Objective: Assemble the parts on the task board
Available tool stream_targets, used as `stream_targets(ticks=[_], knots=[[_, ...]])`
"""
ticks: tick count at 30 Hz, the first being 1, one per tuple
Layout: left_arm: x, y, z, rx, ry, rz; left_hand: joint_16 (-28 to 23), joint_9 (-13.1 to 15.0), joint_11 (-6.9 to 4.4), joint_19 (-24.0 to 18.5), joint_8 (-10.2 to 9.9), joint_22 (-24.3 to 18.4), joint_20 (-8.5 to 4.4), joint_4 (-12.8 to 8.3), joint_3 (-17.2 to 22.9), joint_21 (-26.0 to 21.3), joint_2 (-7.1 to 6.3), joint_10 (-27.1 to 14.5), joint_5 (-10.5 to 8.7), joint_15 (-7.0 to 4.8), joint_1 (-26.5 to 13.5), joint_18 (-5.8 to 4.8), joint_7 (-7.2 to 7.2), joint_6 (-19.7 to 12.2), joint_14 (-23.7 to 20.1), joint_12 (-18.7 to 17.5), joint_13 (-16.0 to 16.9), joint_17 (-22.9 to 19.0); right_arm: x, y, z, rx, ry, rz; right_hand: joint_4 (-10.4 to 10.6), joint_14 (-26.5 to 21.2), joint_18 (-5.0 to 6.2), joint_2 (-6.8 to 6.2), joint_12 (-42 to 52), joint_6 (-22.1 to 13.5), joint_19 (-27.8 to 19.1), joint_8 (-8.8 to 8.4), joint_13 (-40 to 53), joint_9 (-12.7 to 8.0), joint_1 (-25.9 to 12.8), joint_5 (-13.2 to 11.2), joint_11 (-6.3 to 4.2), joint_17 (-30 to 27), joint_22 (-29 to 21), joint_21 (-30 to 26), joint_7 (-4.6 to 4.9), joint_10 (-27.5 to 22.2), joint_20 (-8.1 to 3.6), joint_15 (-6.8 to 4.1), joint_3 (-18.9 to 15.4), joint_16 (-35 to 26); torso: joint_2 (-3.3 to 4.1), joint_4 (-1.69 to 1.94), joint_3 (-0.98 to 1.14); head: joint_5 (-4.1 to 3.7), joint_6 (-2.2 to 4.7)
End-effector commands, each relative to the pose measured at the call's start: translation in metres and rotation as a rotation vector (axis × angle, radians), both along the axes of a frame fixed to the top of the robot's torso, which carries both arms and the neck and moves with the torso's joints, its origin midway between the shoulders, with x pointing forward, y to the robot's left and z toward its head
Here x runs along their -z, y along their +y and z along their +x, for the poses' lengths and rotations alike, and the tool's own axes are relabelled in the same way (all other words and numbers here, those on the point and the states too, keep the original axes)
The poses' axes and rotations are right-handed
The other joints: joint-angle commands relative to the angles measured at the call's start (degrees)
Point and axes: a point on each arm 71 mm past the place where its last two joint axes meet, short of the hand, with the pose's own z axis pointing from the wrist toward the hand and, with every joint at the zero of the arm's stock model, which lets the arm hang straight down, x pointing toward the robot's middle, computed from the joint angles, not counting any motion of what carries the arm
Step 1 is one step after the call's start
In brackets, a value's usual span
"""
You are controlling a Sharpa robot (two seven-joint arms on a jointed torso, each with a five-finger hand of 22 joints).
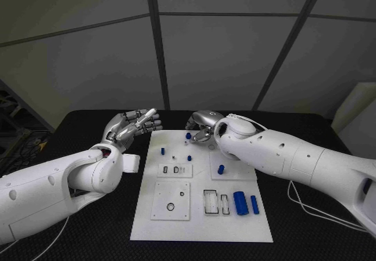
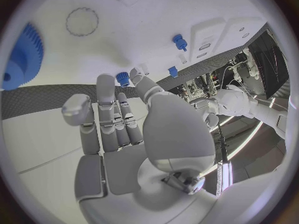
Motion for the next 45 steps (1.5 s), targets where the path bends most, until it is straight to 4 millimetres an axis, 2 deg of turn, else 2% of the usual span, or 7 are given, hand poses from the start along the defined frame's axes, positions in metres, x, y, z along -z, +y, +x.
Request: stream_targets(ticks=[1,14,15,18,23,31,45], knots=[[-0.002,0.0,0.0,0.011,-0.01,0.0,-0.4,-0.1,0.17,0.2,-0.3,-0.1,0.0,-0.4,-0.1,0.3,0.62,0.1,0.21,0.23,-0.2,-0.49,2.61,0.4,-0.1,-0.3,-0.1,-0.1,-0.007,-0.011,-0.004,0.001,-0.033,0.061,0.8,0.9,0.37,0.27,0.5,1.4,1.1,0.48,0.3,0.2,1.0,0.1,-0.35,1.0,1.0,0.4,0.3,2.0,-0.17,-0.23,0.1,0.6,-0.07,-0.19,0.09,-0.02,0.14],[-0.002,0.004,0.0,0.007,-0.007,0.002,-0.4,-0.1,0.18,0.2,-0.3,-0.1,0.01,-0.4,-0.1,0.3,0.63,0.1,0.19,0.24,-0.2,-0.5,2.61,0.4,-0.1,-0.3,-0.1,-0.1,-0.014,-0.094,-0.021,0.137,0.056,0.19,4.1,5.5,-3.08,0.35,6.0,5.0,11.1,0.55,3.7,0.2,-1.7,0.8,-3.83,17.4,18.9,10.1,-1.53,19.7,-2.38,-2.83,0.5,12.9,-0.4,-1.0,0.43,-0.56,0.36],[-0.001,0.006,0.001,0.004,-0.006,0.004,-0.4,-0.1,0.18,0.2,-0.3,-0.1,0.01,-0.4,-0.1,0.3,0.63,0.1,0.19,0.24,-0.2,-0.5,2.61,0.4,-0.1,-0.3,-0.1,-0.1,-0.013,-0.119,-0.026,0.203,0.105,0.201,6.3,5.9,-3.72,-1.88,8.2,5.0,12.7,0.21,6.2,0.4,-3.6,0.6,-5.07,21.6,22.2,11.8,-2.58,24.9,-3.66,-3.99,-0.8,16.0,-0.41,-1.27,0.57,-0.53,0.4],[-0.001,0.006,0.002,0.003,-0.005,0.004,-0.5,-0.1,0.18,0.2,-0.4,-0.1,0.01,-0.5,-0.1,0.3,0.64,0.1,0.19,0.25,-0.2,-0.51,2.61,0.4,-0.1,-0.4,-0.1,-0.1,-0.011,-0.131,-0.028,0.244,0.139,0.192,9.0,5.8,-3.98,-3.59,11.0,4.4,13.3,0.0,9.8,0.6,-3.6,0.8,-5.6,23.8,23.7,12.6,-3.04,26.5,-4.38,-4.4,-1.8,17.7,-0.37,-1.36,0.62,-0.54,0.43],[0.0,0.006,0.002,0.005,-0.004,0.004,-0.5,-0.1,0.18,0.2,-0.4,-0.1,0.01,-0.5,-0.1,0.3,0.64,0.1,0.19,0.25,-0.2,-0.51,2.61,0.4,-0.1,-0.4,-0.1,-0.1,-0.008,-0.134,-0.029,0.272,0.18,0.161,14.8,6.9,-4.79,-4.74,21.8,3.0,15.2,0.02,22.3,1.0,-1.2,0.8,-6.2,34.7,27.5,14.5,-2.91,24.9,-4.42,-4.97,-3.4,24.9,-0.24,-1.12,0.57,-0.9,0.39],[0.0,0.006,0.003,0.004,-0.003,0.004,-0.5,-0.1,0.18,0.2,-0.4,-0.1,0.01,-0.5,-0.1,0.3,0.64,0.1,0.19,0.25,-0.2,-0.51,2.61,0.4,-0.1,-0.4,-0.1,-0.1,-0.004,-0.125,-0.025,0.281,0.195,0.106,20.5,8.0,-5.47,-5.93,60.7,2.5,17.1,0.03,61.6,1.8,1.4,0.7,-5.73,46.5,30.9,16.0,-2.71,27.4,-4.14,-4.24,-5.2,31.6,-0.23,-0.99,0.45,-1.0,0.21],[0.001,0.006,0.004,0.004,-0.002,0.004,-0.5,-0.1,0.18,0.2,-0.4,-0.1,0.01,-0.5,-0.1,0.3,0.64,0.1,0.19,0.25,-0.2,-0.51,2.61,0.4,-0.1,-0.4,-0.1,-0.1,0.0,-0.115,-0.019,0.299,0.191,0.053,21.3,8.3,-5.81,-5.32,67.9,2.8,18.0,0.09,68.8,2.2,2.8,1.4,-5.41,49.2,32.4,16.7,-2.75,28.8,-3.9,-4.08,-4.8,32.9,-0.28,-1.06,0.46,-0.95,-0.07]])
